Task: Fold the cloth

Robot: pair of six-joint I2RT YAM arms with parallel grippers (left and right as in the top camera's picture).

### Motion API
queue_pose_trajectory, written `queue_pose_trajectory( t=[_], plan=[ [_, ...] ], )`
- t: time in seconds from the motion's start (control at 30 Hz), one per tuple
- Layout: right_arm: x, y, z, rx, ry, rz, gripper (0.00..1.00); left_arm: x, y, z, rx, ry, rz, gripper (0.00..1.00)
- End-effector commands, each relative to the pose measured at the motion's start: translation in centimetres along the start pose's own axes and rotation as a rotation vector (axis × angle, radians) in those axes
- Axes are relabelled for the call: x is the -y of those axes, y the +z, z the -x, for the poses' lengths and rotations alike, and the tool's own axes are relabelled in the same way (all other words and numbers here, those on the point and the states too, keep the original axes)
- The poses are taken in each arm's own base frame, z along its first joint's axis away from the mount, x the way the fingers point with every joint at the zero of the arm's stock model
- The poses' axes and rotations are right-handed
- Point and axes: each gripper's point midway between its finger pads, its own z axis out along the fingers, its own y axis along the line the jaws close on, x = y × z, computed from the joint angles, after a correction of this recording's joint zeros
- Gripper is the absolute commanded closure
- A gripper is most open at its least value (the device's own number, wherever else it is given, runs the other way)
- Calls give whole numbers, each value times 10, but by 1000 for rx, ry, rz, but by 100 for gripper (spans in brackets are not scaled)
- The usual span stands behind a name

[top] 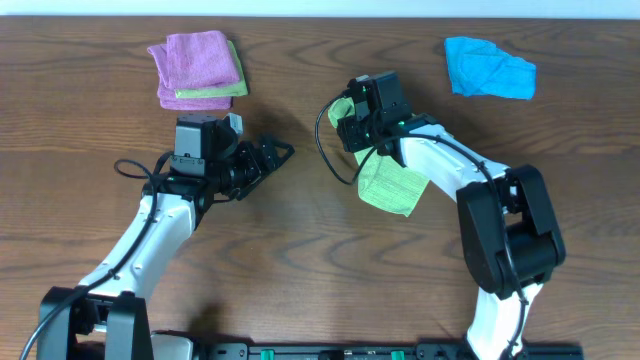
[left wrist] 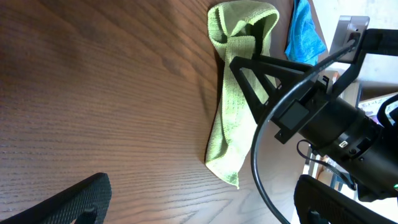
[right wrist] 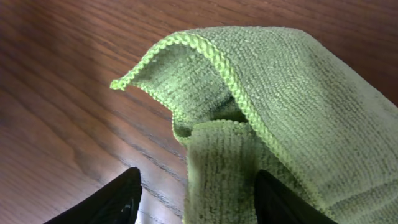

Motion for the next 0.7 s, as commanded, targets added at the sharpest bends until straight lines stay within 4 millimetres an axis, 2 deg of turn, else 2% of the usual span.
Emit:
queue_pose_trajectory(
  t=[0.0,0.13,0.23,0.33,0.47,0.67],
  plan=[
    [2,3,2,-1,-19,-30,45,4,-1,3,2,-3,-10,5],
    [5,3,-2,-17,-17,-45,59,4,-1,3,2,-3,-10,5],
    [8,3,-1,-14,-24,-61,81,4,-1,3,1,-2,-10,5],
    [8,3,-1,-13,-32,-62,99,4,-1,3,1,0,-10,5],
    [6,-8,5,-3,-42,-60,99,1,-3,8,14,-10,-7,5],
    [-11,-45,22,38,-89,-9,99,-11,-12,18,40,-51,12,5]
  ],
)
